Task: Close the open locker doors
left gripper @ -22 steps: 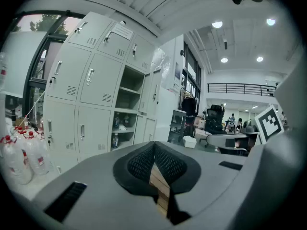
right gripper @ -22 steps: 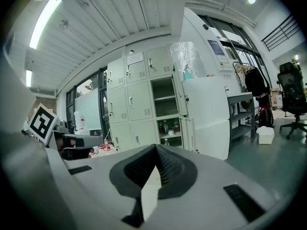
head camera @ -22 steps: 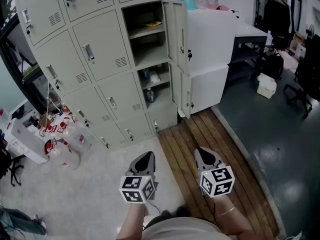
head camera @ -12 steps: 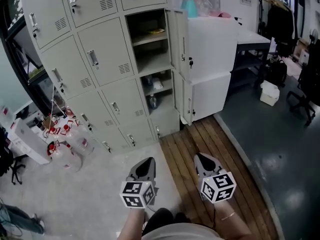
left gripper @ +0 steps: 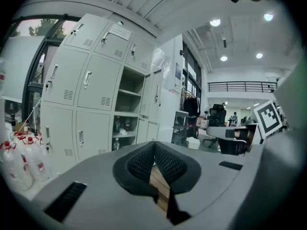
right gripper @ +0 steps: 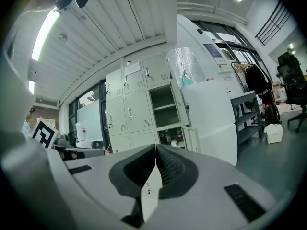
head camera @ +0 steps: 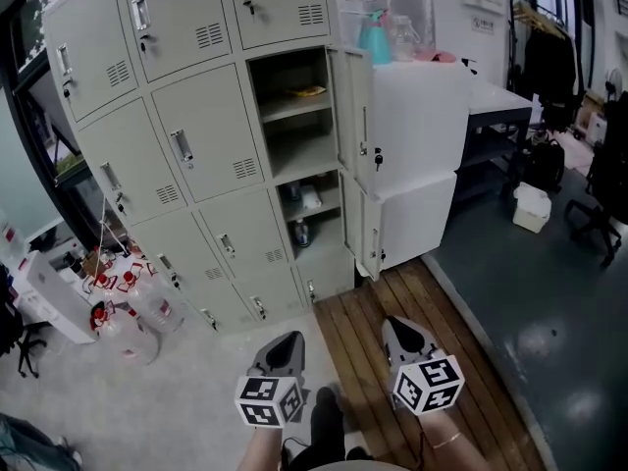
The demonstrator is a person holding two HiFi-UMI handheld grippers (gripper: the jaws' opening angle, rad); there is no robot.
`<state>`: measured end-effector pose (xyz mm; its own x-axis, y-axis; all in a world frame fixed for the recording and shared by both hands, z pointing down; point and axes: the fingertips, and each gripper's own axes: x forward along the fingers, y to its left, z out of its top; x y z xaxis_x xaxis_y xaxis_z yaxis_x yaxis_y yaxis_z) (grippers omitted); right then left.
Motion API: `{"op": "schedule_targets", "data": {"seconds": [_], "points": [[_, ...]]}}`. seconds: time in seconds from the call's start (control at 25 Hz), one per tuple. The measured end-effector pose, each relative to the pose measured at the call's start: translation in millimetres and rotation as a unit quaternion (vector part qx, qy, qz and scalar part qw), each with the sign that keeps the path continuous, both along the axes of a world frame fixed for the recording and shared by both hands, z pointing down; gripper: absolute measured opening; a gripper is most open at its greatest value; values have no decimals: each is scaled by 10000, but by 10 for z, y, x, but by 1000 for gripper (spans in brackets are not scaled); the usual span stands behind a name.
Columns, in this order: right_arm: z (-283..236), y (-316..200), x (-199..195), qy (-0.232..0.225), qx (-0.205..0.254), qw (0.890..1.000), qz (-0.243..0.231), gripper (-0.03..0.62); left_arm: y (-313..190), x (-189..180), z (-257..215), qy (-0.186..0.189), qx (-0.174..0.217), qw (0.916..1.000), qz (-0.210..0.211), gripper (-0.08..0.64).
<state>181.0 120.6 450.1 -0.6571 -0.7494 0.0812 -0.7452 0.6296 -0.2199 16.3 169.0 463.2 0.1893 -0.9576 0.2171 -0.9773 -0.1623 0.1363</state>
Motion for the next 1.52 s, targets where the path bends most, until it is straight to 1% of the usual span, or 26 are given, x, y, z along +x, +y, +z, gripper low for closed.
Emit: {"op": "schedule_targets", "data": {"seconds": [0.12, 0.32, 0.56, 0.76, 0.96, 1.2, 1.36, 1.52], "points": [[-63, -315, -144, -32, 73, 10000, -45, 5, -352, -152, -12, 19, 40, 10000, 27, 20], [-228, -1033, -435, -28, 255, 9997, 59, 5, -1098, -501, -78, 61, 156, 9998, 89, 20], [-590, -1934, -752, -82, 568, 9979, 309, 15, -2043, -936, -267, 111, 306, 9993, 181, 20], [-882, -2536, -938, -228, 791, 9949, 576, 21, -2624, -1230, -434, 101, 435, 9985, 312, 20], [-1112, -2855, -960, -218, 967, 9914, 858, 37, -2913, -1398, -582, 114, 557, 9973, 456, 20], [-1257, -3100, -817, -136, 1003, 9874, 1218, 54, -3104, -1491, -638, 264, 590, 9966, 515, 20], [-1289, -3242, -766, -9, 1022, 9865, 1283, 66, -3147, -1506, -601, 306, 561, 9965, 545, 20], [-1317, -3463, -737, -25, 1019, 9868, 1262, 86, -3242, -1529, -552, 278, 515, 9969, 533, 20]]}}
